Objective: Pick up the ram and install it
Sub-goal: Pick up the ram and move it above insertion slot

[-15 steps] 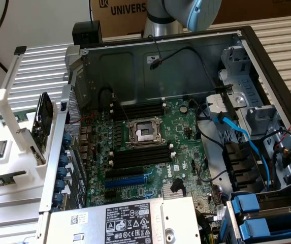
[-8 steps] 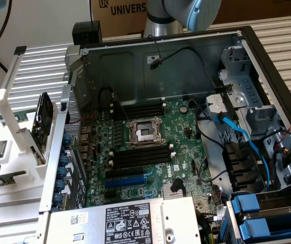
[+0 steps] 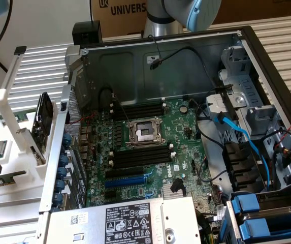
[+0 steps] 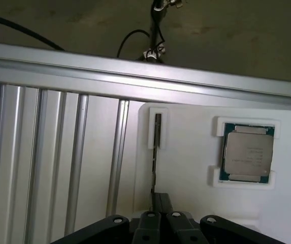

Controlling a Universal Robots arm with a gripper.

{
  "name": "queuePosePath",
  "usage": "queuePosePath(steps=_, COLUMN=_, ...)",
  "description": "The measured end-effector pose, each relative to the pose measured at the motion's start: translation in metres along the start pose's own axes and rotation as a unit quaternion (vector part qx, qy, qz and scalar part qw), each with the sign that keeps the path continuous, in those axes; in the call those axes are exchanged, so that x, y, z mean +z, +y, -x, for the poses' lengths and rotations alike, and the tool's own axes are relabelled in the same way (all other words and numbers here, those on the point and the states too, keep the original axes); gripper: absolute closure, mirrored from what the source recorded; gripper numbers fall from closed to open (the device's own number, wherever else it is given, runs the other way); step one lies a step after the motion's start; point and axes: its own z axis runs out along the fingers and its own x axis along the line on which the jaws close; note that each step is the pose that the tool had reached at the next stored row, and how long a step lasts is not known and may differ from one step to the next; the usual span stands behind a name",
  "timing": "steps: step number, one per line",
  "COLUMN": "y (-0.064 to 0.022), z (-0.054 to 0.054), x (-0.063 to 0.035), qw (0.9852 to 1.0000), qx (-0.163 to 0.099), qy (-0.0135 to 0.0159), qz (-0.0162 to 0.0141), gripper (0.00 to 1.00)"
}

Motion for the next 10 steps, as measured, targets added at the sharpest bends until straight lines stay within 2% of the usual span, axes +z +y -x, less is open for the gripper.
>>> queuePosePath(steps=7, y=0.0, z=0.0, x=0.0, qw=1.0, qx=0.0, qy=0.0, qz=0.0, gripper=0.89)
queuePosePath(steps=8, y=0.0, z=0.0, x=0.0, qw=1.0, qx=0.0, qy=0.0, qz=0.0, gripper=0.83)
queuePosePath(steps=9, y=0.0, z=0.0, x=0.0, qw=1.0, qx=0.0, qy=0.0, qz=0.0, gripper=0.83)
queuePosePath(steps=10, y=0.0, z=0.0, x=0.0, qw=1.0, qx=0.0, qy=0.0, qz=0.0, gripper=0.76)
